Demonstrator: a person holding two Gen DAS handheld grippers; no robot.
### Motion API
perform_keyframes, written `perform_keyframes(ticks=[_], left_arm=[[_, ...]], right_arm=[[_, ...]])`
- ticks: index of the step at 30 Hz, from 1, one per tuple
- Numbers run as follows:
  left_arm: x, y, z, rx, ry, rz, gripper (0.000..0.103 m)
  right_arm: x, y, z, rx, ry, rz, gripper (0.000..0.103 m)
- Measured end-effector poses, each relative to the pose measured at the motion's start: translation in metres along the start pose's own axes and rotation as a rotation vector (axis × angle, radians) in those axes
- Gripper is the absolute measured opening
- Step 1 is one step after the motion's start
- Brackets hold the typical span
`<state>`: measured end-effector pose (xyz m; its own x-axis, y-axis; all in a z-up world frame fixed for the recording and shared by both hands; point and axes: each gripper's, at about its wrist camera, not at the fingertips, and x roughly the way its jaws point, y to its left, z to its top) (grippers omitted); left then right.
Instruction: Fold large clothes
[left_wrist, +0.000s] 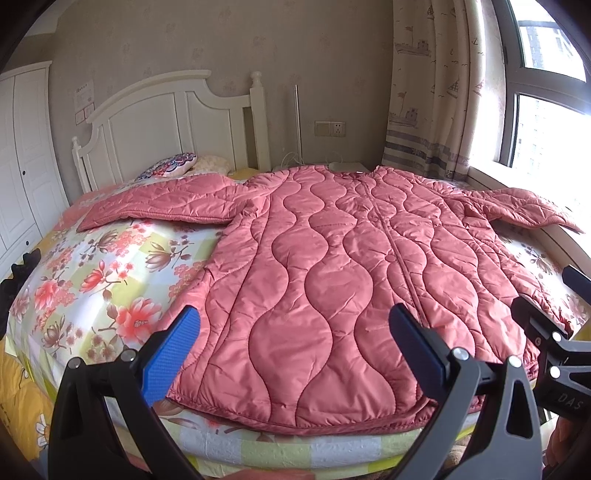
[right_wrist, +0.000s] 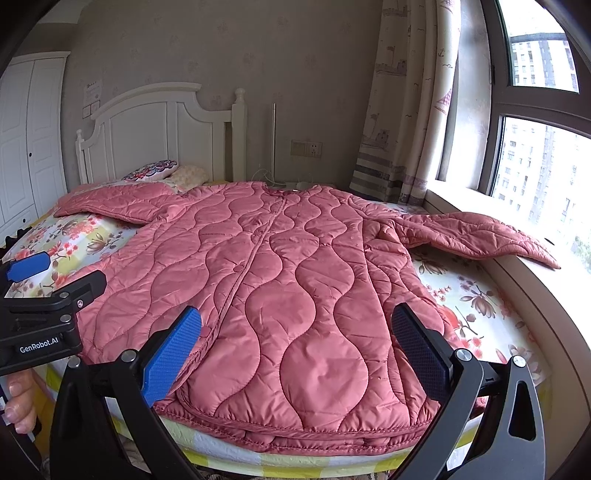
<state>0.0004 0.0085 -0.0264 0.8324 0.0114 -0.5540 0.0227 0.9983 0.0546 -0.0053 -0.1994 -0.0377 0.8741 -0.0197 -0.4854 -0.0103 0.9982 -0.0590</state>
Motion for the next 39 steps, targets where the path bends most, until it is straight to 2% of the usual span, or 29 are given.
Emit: perform_keyframes(ticks=[17,22,26,29,31,32,35,37,39], left_arm=[[0.050,-0.009,0.018,0.043,0.100,-0.006,0.101],[0.101,-0.001,0.048,0.117,0.111,0.066,0.101],[0.157,0.016,0.069,0.188,0.174,0.086,0.101],[0.182,0.038,0.078,0.161,0.204,0.129,0.101],[0.187,0.047,0.086,0.112,0.208,0.101,0.101],[0.189,0.047,0.093,0.095,0.212,0.064,0.101],[0.196,0.030,0.110,0.122,0.200,-0.010,0.101],[0.201,0.012,0.117,0.158,0.195,-0.036,0.101],[0.215,-0.008,0.127,0.185,0.195,-0.069,0.101]], right_arm=[[0.023,-0.016,-0.004,0.046,0.066,-0.005,0.099],[0.037,-0.037,0.000,0.087,0.092,-0.019,0.099],[0.055,-0.080,0.007,0.199,0.139,-0.047,0.099],[0.067,-0.104,0.008,0.258,0.181,-0.078,0.099],[0.072,-0.107,0.008,0.236,0.190,-0.082,0.099],[0.073,-0.107,0.008,0.212,0.183,-0.082,0.099],[0.085,-0.117,0.023,0.198,0.154,-0.089,0.099],[0.107,-0.145,0.040,0.317,0.155,-0.041,0.099],[0.133,-0.183,0.055,0.485,0.170,-0.087,0.099]])
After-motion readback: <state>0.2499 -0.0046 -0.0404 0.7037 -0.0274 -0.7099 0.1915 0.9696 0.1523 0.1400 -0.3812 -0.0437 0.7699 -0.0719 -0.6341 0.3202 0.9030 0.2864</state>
